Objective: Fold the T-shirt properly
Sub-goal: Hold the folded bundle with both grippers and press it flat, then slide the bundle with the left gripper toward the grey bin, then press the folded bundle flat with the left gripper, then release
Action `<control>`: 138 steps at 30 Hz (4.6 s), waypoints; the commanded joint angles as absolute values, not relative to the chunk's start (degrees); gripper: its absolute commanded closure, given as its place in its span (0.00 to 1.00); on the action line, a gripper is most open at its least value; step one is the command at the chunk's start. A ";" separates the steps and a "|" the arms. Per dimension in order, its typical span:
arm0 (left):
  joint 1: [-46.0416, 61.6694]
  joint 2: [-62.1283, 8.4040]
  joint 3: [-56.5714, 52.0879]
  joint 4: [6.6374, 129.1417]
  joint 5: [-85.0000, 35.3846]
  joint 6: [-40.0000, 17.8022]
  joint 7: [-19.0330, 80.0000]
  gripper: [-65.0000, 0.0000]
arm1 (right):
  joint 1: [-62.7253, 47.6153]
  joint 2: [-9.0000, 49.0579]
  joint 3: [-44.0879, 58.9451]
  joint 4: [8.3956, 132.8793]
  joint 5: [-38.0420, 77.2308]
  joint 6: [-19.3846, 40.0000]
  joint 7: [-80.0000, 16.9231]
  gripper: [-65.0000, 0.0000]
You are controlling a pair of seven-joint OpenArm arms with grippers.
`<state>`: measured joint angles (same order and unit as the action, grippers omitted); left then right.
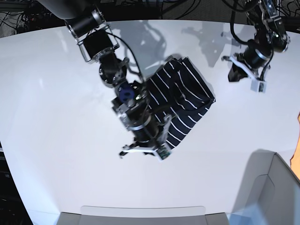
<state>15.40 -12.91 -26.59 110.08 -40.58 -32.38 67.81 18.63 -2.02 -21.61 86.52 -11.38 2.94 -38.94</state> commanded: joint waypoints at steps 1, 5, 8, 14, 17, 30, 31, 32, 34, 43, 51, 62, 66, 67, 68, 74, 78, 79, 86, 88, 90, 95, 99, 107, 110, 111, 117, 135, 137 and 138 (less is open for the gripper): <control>13.32 -13.49 -26.24 112.04 -41.54 -32.57 66.95 1.00 | 20.79 -0.84 -19.56 86.29 -10.77 2.51 -37.76 1.00; 8.13 -13.49 -22.02 112.40 -41.54 -33.71 63.69 1.00 | 22.29 3.03 -15.43 80.40 -7.43 2.51 -39.78 1.00; 7.52 -11.21 -17.10 112.22 -41.10 -39.25 60.09 1.00 | 22.20 6.90 -15.16 77.23 -4.97 2.51 -39.43 1.00; 3.38 -9.45 -8.92 106.24 -40.40 -40.00 59.91 1.00 | 21.32 9.19 -15.16 74.68 -3.74 2.51 -39.43 1.00; 0.92 -9.54 -4.00 100.70 -35.91 -40.00 59.30 1.00 | 21.32 9.27 -15.25 73.54 -3.74 2.51 -39.34 1.00; -4.70 -10.51 -4.00 85.58 -21.05 -40.00 56.22 1.00 | 18.42 9.19 -33.27 71.96 -3.82 2.59 -39.78 1.00; -5.41 -10.51 -5.76 86.46 -21.05 -40.00 56.31 1.00 | 17.36 9.19 -34.07 73.10 -3.82 2.59 -39.78 1.00; -6.11 -10.42 -7.69 87.69 -21.05 -40.00 56.31 1.00 | 16.22 9.19 -34.86 74.59 -3.91 2.59 -39.78 1.00; -6.64 -10.33 -10.24 90.24 -21.05 -40.00 56.40 1.00 | 14.64 9.27 -35.65 77.23 -3.91 2.59 -39.78 1.00; -0.92 -10.42 -14.81 105.71 -21.32 -40.00 56.48 1.00 | 9.10 9.36 -24.84 91.30 -4.00 2.51 -39.78 1.00; 6.11 -11.38 -8.40 108.97 -20.97 -40.00 60.62 1.00 | 18.86 8.75 -19.82 87.43 -3.47 2.51 -39.34 1.00; 6.99 -14.90 4.88 104.75 -20.97 -40.00 61.49 1.00 | 34.33 0.48 -31.08 60.44 -4.00 2.51 -31.25 1.00; 2.24 -14.90 4.88 95.78 -20.97 -40.00 61.58 1.00 | 34.95 -0.31 -36.62 52.53 -4.00 2.51 -27.47 1.00; 1.45 -14.90 4.53 93.93 -20.88 -40.00 61.49 1.00 | 34.68 -0.22 -37.32 52.44 -4.00 2.51 -27.47 1.00; 0.75 -14.90 3.91 92.35 -20.26 -40.00 61.23 1.00 | 33.98 -0.13 -37.76 52.44 -4.00 2.51 -27.47 1.00; -5.14 -14.46 -4.35 86.90 -12.18 -40.00 60.88 1.00 | 25.27 1.54 -38.20 64.84 -4.00 2.51 -33.98 1.00; -11.03 -14.37 -10.51 84.18 -10.42 -40.00 60.79 1.00 | 18.07 2.24 -38.29 77.41 -4.00 2.59 -40.13 1.00; -11.91 -14.37 -11.91 84.18 -10.33 -40.00 60.79 1.00 | 16.84 2.24 -38.11 79.34 -4.00 2.59 -40.57 1.00; -13.93 -13.85 -19.82 87.78 -10.51 -40.00 60.79 1.00 | 11.82 7.96 -34.07 90.24 -4.09 2.07 -40.92 1.00; -13.58 -11.30 -19.91 91.56 -10.51 -40.00 61.05 1.00 | 9.80 8.22 -28.26 92.44 -4.00 2.07 -40.92 1.00; -11.12 -8.66 -19.56 97.19 -10.59 -40.00 61.41 1.00 | 7.69 8.31 -20.97 94.37 -3.56 2.07 -40.92 1.00; -5.23 -4.97 -10.24 106.33 -10.95 -40.00 61.49 1.00 | 4.18 8.48 -9.19 97.10 -3.74 2.15 -40.92 1.00; 2.51 -5.14 -0.57 112.22 -10.77 -40.00 61.58 1.00 | 1.80 8.66 -3.56 99.38 -3.91 2.24 -40.92 1.00; 8.31 -8.13 6.02 111.96 -10.51 -40.00 61.58 1.00 | -0.48 8.66 -0.22 100.35 -3.82 2.42 -40.84 1.00; 8.13 -9.98 6.99 108.26 -10.51 -40.00 61.58 1.00 | -0.57 8.66 -0.40 100.35 -3.82 2.42 -40.92 1.00; 7.60 -10.59 6.99 106.86 -10.51 -40.00 61.58 1.00 | -0.57 8.57 -0.48 100.35 -3.74 2.42 -40.92 1.00; 3.65 -14.46 5.67 97.36 -10.42 -40.00 60.97 1.00 | -0.57 8.40 -0.48 100.35 -3.65 2.42 -40.92 1.00; -1.54 -9.27 -15.96 106.07 -10.95 -33.71 60.00 1.00 | -3.56 8.66 -0.04 101.14 -3.91 2.42 -40.66 1.00; -1.80 -6.11 -14.81 108.44 -10.95 -33.80 60.00 1.00 | -3.82 8.66 -0.04 101.14 -3.91 2.42 -40.66 1.00; -1.80 -4.79 -12.97 108.79 -10.95 -33.80 60.00 1.00 | -3.82 8.75 -0.04 101.14 -3.91 2.42 -40.66 1.00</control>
